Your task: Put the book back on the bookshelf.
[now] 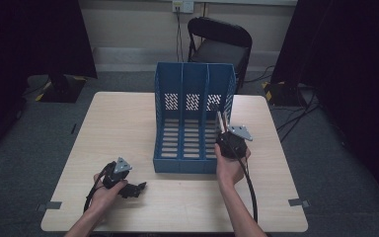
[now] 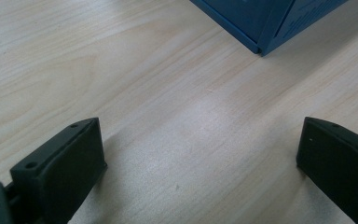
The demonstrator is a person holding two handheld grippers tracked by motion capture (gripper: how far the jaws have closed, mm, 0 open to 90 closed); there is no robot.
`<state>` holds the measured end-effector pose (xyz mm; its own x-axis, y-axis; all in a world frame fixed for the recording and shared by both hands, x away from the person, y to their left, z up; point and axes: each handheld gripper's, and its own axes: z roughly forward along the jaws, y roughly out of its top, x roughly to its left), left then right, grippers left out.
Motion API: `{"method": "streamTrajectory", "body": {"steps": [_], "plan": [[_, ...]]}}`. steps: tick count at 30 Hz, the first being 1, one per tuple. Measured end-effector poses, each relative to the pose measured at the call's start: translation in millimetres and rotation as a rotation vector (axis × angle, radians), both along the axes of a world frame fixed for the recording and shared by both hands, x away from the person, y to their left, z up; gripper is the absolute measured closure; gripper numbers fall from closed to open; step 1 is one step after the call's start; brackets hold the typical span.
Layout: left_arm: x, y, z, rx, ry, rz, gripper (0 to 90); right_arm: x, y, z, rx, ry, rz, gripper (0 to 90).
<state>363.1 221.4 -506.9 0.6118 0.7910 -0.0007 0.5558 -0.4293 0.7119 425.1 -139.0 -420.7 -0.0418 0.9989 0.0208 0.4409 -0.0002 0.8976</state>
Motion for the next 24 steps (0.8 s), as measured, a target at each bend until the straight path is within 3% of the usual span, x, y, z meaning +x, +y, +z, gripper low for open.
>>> {"method": "streamTrajectory", "body": {"steps": [10, 15, 24], "plan": [[-1.0, 0.1, 0.0, -0.001, 0.000, -0.001, 0.2, -4.0, -1.5, 4.5, 0.000, -0.017, 0.033, 53.7], [-1.0, 0.1, 0.0, -0.001, 0.000, -0.002, 0.2, -2.8, -6.3, 5.9, 0.057, -0.014, 0.075, 51.6], [-1.2, 0.7, 0.2, 0.003, 0.000, -0.008, 0.2, -3.6, -14.4, 11.7, 0.062, -0.012, 0.108, 48.4]]}}
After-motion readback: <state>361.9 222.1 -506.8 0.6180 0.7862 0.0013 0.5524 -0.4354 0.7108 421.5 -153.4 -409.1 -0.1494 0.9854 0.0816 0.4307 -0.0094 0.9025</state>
